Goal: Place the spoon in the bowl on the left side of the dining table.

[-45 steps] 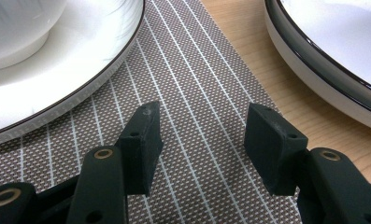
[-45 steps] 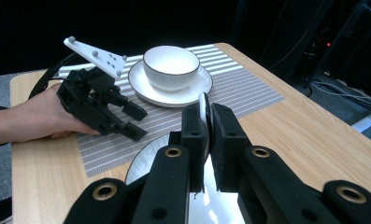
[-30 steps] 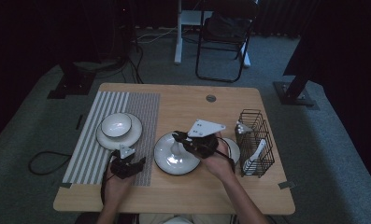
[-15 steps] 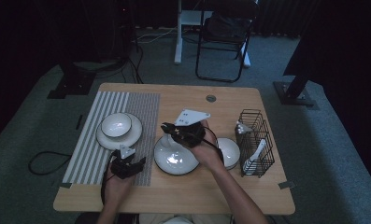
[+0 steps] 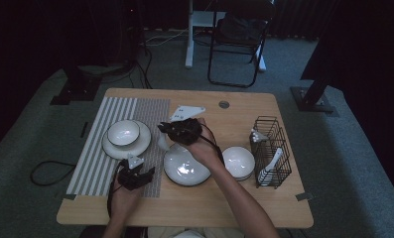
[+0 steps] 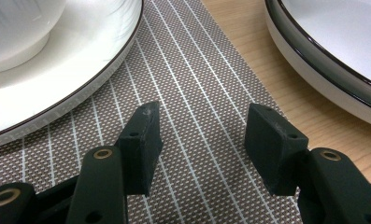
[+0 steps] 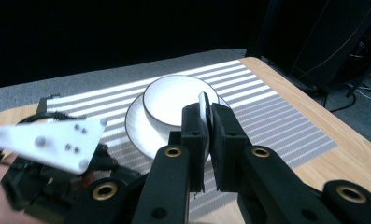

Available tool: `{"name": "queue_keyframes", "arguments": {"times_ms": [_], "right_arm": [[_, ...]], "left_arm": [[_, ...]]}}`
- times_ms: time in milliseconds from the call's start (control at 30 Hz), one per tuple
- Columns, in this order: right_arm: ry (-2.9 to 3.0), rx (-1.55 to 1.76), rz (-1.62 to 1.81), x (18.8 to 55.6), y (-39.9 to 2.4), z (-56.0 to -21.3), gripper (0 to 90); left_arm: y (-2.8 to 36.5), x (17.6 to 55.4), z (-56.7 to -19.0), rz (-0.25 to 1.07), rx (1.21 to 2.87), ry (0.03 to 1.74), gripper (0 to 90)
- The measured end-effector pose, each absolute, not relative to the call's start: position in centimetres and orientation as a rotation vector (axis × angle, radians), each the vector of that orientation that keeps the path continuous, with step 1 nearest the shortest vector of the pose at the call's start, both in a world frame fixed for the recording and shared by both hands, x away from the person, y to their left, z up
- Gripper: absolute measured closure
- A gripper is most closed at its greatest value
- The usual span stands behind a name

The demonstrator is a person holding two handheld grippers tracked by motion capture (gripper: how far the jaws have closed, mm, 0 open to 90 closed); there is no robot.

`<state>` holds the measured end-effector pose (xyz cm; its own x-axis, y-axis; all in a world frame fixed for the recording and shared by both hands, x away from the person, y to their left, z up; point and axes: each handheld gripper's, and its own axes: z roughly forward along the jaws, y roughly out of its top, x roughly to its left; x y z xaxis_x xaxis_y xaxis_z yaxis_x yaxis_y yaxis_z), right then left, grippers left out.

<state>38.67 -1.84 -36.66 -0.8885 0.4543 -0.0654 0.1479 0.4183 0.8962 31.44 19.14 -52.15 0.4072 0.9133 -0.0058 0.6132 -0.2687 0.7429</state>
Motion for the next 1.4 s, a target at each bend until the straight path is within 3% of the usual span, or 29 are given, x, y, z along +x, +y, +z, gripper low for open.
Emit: {"name": "queue_keyframes", "arguments": {"times_ms": [967,1400], "right_arm": [[2.389,0.474,1.434,44.1,7.8,-36.5,84.7],[2.405,0.477,1.443,45.1,9.6,-37.8,84.7]], "left_arm": [[19.1,31.4,-52.1,0.564,1.990,1.295,46.4],[19.2,31.5,-52.1,0.559,1.986,1.296,46.3]]}}
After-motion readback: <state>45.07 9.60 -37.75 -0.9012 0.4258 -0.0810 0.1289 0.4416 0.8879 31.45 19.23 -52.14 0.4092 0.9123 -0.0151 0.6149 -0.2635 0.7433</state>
